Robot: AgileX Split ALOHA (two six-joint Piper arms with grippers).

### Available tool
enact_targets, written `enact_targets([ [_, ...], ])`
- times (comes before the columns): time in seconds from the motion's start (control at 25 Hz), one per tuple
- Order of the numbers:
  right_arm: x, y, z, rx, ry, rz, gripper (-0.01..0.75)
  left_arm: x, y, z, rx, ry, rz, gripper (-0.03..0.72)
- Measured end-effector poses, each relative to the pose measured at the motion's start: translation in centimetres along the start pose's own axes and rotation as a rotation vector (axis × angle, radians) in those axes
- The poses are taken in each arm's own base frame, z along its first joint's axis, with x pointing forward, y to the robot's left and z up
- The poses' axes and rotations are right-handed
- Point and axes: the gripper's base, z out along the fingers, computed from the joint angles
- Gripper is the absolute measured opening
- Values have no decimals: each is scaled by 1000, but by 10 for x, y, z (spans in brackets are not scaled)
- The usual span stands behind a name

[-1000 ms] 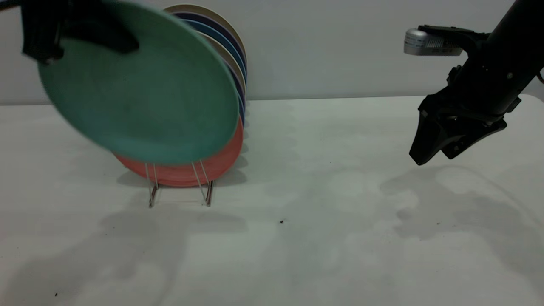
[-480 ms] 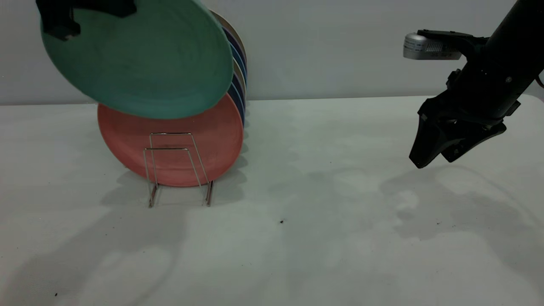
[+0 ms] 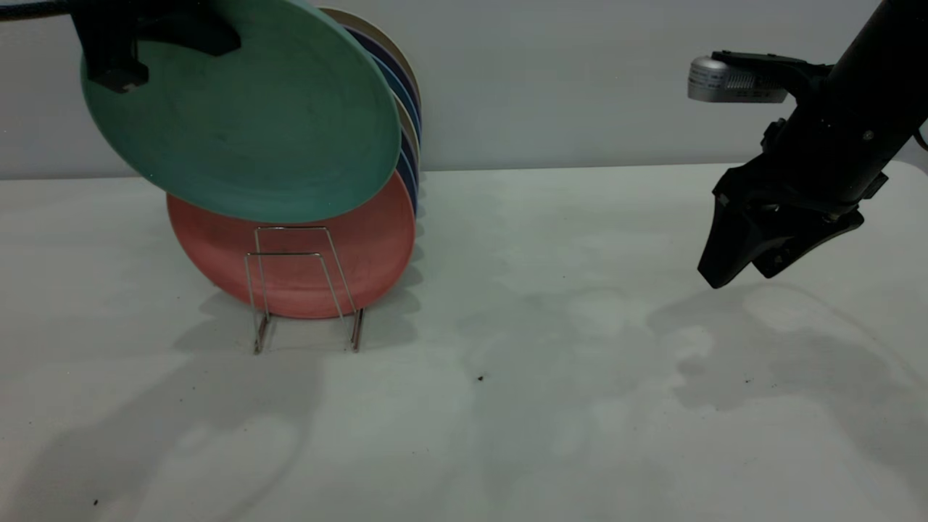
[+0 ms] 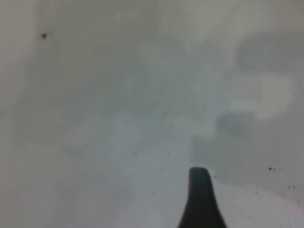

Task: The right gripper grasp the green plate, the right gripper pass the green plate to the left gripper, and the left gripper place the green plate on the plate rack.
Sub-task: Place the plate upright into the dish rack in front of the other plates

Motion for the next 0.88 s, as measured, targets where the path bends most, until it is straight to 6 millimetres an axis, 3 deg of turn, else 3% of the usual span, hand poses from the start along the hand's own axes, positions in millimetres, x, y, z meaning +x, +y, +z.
enact_targets([
  [0.28,0,0,0,-1,2,0,573,20,-7,15,70,44,-35,126],
  [0.88,0,0,0,-1,2,0,573,38,-29,57,119,96,-106,126],
])
